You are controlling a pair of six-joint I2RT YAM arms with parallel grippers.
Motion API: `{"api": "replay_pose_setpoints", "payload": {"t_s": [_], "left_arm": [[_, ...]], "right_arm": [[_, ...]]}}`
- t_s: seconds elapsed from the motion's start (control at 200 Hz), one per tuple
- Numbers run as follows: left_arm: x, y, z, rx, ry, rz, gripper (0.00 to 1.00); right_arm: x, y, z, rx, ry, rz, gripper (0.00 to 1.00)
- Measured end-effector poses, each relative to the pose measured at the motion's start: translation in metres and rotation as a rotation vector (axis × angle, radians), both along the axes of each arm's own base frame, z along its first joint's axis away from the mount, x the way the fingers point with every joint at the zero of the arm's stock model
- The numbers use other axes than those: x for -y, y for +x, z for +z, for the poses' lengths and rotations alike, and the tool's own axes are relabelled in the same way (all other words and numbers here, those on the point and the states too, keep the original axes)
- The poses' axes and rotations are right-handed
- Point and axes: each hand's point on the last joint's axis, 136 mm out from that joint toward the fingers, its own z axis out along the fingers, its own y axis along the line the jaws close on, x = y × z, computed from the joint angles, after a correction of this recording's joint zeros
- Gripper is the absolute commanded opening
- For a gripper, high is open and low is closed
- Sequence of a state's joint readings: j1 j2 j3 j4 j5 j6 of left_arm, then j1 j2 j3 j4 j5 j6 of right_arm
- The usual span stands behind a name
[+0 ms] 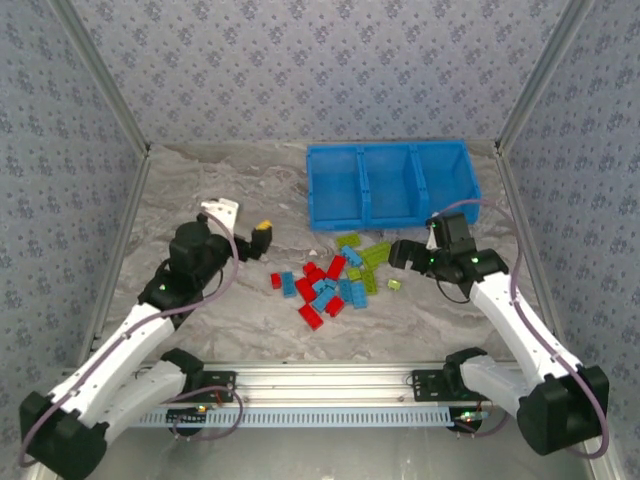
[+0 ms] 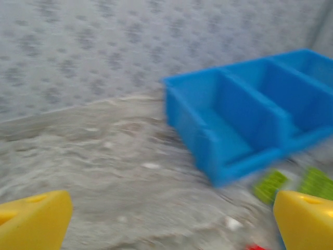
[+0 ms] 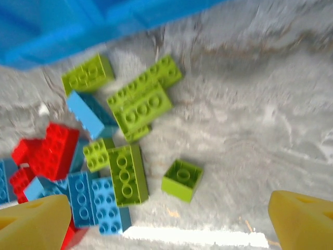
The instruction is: Sort the legos into containers by color
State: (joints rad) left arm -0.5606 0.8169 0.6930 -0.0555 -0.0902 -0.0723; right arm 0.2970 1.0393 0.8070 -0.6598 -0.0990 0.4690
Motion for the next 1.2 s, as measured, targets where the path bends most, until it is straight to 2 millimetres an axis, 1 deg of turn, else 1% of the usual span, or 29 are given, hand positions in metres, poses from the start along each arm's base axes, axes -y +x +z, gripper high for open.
{"api": "replay_pose_setpoints", "payload": {"t_s": [0.05,0.14,0.22,0.285,0.325,0.365,0.425,0.46,0.53,0.58,0.64,0.69,0.75,0.82,0.904,0.944,1.019,1.054,1.114,1.204], "left_arm": [[0.018,-0.019,0.008,-0.020,0.013,-0.081,0.99],[0.048,-0.057,0.019,-0.058,0.069,-0.252,0.99],[0.065,-0.087,0.024,-0.087,0.148,-0.399,0.99],[0.075,-0.111,0.022,-0.103,0.225,-0.520,0.99],[0.079,-0.123,0.015,-0.113,0.275,-0.587,0.99],[0.082,-0.136,0.002,-0.129,0.335,-0.655,0.99],[0.083,-0.148,-0.018,-0.150,0.407,-0.730,0.99],[0.082,-0.154,-0.035,-0.168,0.452,-0.767,0.99],[0.078,-0.160,-0.065,-0.207,0.519,-0.807,0.99],[0.075,-0.163,-0.082,-0.224,0.556,-0.825,0.99],[0.072,-0.165,-0.097,-0.227,0.580,-0.837,0.99],[0.069,-0.166,-0.102,-0.221,0.595,-0.846,0.99],[0.067,-0.166,-0.101,-0.198,0.601,-0.847,0.99],[0.067,-0.163,-0.090,-0.137,0.588,-0.832,0.99],[0.063,-0.161,-0.076,-0.056,0.561,-0.809,0.99],[0.059,-0.161,-0.073,-0.030,0.554,-0.797,0.99],[0.054,-0.162,-0.072,0.003,0.545,-0.778,0.99],[0.051,-0.161,-0.072,0.014,0.543,-0.768,0.99],[0.048,-0.161,-0.070,0.032,0.535,-0.751,0.99],[0.046,-0.157,-0.066,0.052,0.531,-0.728,0.99]], "right_arm": [[-0.005,-0.003,-0.009,-0.040,-0.019,0.018,1.00],[-0.013,-0.007,-0.032,-0.126,-0.069,0.042,1.00],[-0.019,-0.011,-0.054,-0.198,-0.116,0.049,1.00],[-0.024,-0.013,-0.068,-0.240,-0.131,0.048,1.00],[-0.027,-0.014,-0.075,-0.256,-0.138,0.044,1.00],[-0.028,-0.013,-0.081,-0.269,-0.148,0.032,0.96],[-0.028,-0.011,-0.089,-0.281,-0.169,0.007,0.86],[-0.027,-0.010,-0.093,-0.285,-0.184,-0.010,0.81],[-0.023,-0.006,-0.100,-0.281,-0.203,-0.046,0.68],[-0.021,-0.003,-0.102,-0.269,-0.204,-0.081,0.63],[-0.020,0.000,-0.103,-0.258,-0.195,-0.100,0.61],[-0.020,0.002,-0.104,-0.251,-0.187,-0.117,0.57],[-0.021,0.004,-0.105,-0.243,-0.177,-0.133,0.50],[-0.021,0.006,-0.105,-0.234,-0.172,-0.147,0.43],[-0.021,0.008,-0.105,-0.227,-0.164,-0.159,0.39],[-0.020,0.008,-0.105,-0.224,-0.163,-0.166,0.34],[-0.018,0.007,-0.100,-0.205,-0.153,-0.183,0.30],[-0.016,0.006,-0.095,-0.188,-0.150,-0.192,0.27],[-0.011,0.006,-0.078,-0.140,-0.136,-0.212,0.27],[0.000,0.011,-0.041,-0.034,-0.104,-0.252,0.26]]}}
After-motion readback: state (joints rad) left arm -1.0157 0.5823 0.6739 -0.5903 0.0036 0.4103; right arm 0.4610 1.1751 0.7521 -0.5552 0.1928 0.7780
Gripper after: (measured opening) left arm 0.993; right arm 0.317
